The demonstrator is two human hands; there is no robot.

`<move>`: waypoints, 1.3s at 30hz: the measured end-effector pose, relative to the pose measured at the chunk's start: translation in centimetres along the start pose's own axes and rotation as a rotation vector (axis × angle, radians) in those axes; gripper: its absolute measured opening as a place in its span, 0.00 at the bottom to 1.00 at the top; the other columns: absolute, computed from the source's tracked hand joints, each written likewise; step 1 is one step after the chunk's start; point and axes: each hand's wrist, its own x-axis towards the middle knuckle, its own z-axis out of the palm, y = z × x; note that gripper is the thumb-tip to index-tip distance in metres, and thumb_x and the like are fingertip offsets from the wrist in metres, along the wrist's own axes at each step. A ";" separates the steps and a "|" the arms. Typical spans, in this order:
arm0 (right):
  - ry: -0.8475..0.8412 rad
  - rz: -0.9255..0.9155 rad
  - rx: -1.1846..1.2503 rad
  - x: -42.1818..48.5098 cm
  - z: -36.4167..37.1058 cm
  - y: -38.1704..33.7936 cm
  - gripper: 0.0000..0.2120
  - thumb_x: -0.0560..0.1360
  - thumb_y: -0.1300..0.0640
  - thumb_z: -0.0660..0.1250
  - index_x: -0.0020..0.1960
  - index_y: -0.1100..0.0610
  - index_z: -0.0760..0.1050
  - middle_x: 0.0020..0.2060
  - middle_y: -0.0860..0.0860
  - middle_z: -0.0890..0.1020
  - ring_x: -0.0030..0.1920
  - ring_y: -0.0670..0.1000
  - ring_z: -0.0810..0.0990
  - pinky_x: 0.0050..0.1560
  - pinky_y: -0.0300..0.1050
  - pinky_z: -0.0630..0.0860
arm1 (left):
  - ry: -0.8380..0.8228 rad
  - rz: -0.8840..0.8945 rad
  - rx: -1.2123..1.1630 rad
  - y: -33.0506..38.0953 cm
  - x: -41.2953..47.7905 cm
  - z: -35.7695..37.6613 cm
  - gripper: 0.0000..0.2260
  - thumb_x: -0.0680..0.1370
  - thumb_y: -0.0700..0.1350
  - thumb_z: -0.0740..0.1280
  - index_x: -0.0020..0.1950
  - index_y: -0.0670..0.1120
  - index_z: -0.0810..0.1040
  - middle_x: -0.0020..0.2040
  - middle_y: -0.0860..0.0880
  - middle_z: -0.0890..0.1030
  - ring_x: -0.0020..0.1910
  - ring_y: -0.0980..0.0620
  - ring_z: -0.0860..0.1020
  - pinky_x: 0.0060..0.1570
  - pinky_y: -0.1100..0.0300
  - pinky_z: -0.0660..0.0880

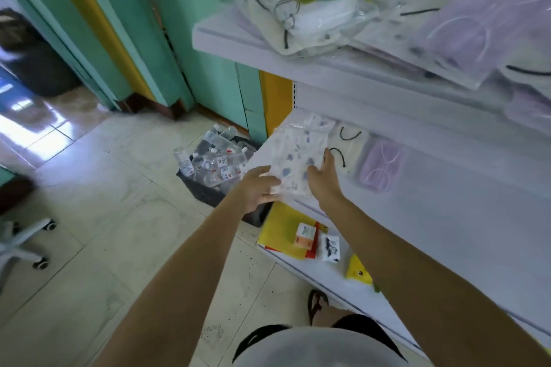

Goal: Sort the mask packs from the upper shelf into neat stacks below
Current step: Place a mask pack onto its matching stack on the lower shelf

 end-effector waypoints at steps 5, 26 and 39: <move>-0.070 0.105 0.011 5.6 -0.1 0.9 0.27 0.78 0.62 0.57 0.74 0.51 0.54 0.67 0.52 0.69 0.48 0.50 0.74 0.41 0.42 0.75 | 0.083 0.043 0.077 2.0 6.4 2.2 0.23 0.77 0.30 0.60 0.71 0.45 0.65 0.65 0.41 0.70 0.54 0.44 0.72 0.55 0.51 0.74; 0.180 0.120 0.063 20.0 3.0 7.6 0.26 0.76 0.62 0.60 0.73 0.57 0.59 0.60 0.49 0.69 0.60 0.57 0.72 0.55 0.49 0.71 | 0.036 0.372 1.072 3.8 29.5 4.5 0.21 0.78 0.46 0.60 0.70 0.41 0.65 0.66 0.40 0.70 0.64 0.39 0.69 0.58 0.53 0.68; 0.086 0.037 -0.349 20.2 3.0 7.8 0.26 0.74 0.62 0.63 0.70 0.60 0.62 0.66 0.57 0.68 0.62 0.57 0.71 0.53 0.47 0.71 | -0.218 0.449 0.993 2.9 31.7 3.8 0.19 0.78 0.42 0.56 0.69 0.44 0.66 0.67 0.43 0.72 0.63 0.42 0.71 0.62 0.45 0.70</move>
